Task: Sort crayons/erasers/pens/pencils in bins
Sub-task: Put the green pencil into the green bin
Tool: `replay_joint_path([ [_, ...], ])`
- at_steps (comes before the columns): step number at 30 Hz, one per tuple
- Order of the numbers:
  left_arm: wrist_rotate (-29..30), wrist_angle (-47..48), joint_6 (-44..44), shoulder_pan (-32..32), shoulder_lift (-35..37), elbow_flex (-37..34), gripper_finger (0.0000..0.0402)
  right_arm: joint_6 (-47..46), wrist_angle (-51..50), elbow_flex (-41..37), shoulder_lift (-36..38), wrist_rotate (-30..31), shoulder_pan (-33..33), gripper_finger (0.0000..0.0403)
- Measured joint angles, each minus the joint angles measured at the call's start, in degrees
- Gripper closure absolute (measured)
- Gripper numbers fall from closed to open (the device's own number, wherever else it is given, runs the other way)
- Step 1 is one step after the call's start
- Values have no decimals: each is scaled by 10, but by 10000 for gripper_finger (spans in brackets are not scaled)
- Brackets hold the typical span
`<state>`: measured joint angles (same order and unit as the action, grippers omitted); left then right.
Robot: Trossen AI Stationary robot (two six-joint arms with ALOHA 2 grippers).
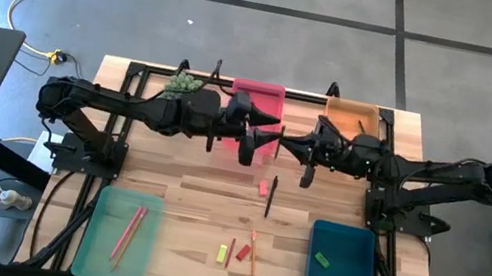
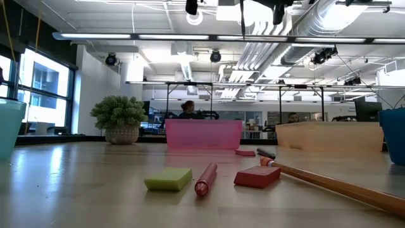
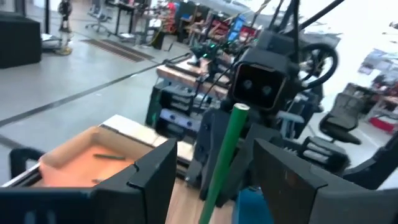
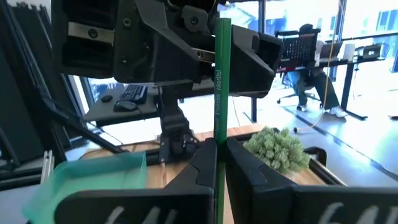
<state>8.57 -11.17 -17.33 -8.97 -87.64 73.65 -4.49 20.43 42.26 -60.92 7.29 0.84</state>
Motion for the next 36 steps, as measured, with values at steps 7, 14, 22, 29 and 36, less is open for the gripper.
replay_joint_path([
  [7, -23, -11, 0, -16, 0, 0, 204, -20, 18, 1, -12, -18, 22, 403],
  [14, -23, -7, 20, -16, 0, 0, 213, -21, 44, 1, -32, -61, 36, 403],
  [22, -21, -5, 32, -16, 0, 0, 285, -11, 48, 1, -39, -66, 41, 403],
  [29, -18, -5, 45, -16, 0, 0, 360, -15, 48, 1, -39, -85, 61, 403],
  [36, -19, -4, 47, -25, 0, 0, 396, -17, 48, 1, -38, -98, 68, 402],
])
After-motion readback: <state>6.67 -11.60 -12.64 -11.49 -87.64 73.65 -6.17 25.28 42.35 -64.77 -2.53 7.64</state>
